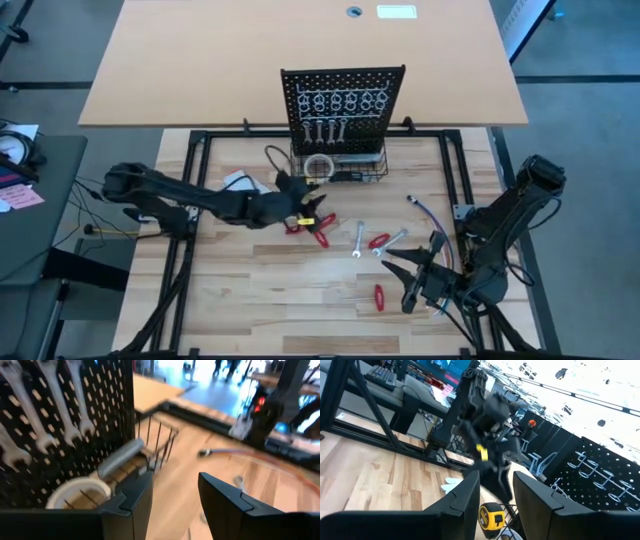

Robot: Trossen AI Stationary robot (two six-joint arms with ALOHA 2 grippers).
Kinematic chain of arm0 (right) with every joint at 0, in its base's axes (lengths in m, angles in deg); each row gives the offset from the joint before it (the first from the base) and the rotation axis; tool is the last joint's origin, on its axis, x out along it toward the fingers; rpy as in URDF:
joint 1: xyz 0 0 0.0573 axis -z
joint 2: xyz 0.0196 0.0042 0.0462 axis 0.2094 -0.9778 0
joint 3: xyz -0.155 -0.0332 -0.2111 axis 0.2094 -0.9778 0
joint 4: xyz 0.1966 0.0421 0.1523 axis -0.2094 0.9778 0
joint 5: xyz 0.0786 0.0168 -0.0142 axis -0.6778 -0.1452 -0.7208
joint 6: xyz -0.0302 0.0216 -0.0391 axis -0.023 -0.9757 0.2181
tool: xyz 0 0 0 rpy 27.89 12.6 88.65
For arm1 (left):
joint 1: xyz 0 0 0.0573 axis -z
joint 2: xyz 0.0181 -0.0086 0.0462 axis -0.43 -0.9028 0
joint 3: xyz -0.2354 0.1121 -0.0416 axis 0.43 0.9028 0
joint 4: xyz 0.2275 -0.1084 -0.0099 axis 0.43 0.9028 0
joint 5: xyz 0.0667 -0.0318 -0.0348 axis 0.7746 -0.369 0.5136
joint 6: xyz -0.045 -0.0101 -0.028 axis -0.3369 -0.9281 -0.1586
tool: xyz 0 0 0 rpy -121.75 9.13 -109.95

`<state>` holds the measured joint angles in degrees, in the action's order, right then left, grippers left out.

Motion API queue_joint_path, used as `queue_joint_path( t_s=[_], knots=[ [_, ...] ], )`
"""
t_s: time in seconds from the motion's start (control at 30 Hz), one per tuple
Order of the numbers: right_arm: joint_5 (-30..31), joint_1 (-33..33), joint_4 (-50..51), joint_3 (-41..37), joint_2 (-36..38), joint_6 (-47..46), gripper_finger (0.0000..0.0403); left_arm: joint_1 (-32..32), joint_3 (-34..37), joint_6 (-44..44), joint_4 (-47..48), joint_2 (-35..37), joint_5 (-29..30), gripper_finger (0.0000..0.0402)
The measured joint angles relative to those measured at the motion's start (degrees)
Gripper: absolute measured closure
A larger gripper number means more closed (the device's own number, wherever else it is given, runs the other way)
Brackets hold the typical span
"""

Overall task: Hang tools onto peg board
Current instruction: Hang the silver wrench on the peg board

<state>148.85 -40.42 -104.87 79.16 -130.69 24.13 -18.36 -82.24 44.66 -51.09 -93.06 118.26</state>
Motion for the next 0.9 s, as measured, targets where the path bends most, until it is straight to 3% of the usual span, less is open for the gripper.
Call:
queue_joint_path(
  t_s=[0.3,0.43,0.57,0.7,0.9],
  knots=[
    [0.4,-0.4,1.6,0.0,0.0,-0.3,0.0265,4.6,0.0,6.5,0.1,3.3,4.0,0.025],
    [0.8,-0.8,3.1,0.0,0.0,-3.7,0.0235,6.8,0.0,8.6,0.1,4.7,6.4,0.025],
    [-0.8,0.5,9.3,0.0,0.0,-13.0,0.0194,9.1,0.0,10.6,0.1,6.1,6.6,0.025],
    [-11.3,4.8,21.4,0.0,1.4,-27.2,0.017,10.4,0.0,10.0,0.5,7.2,7.2,0.025],
    [-36.9,15.9,51.1,1.9,3.8,-56.0,0.0176,10.7,0.0,-2.3,13.4,9.6,11.1,0.025]
  ],
)
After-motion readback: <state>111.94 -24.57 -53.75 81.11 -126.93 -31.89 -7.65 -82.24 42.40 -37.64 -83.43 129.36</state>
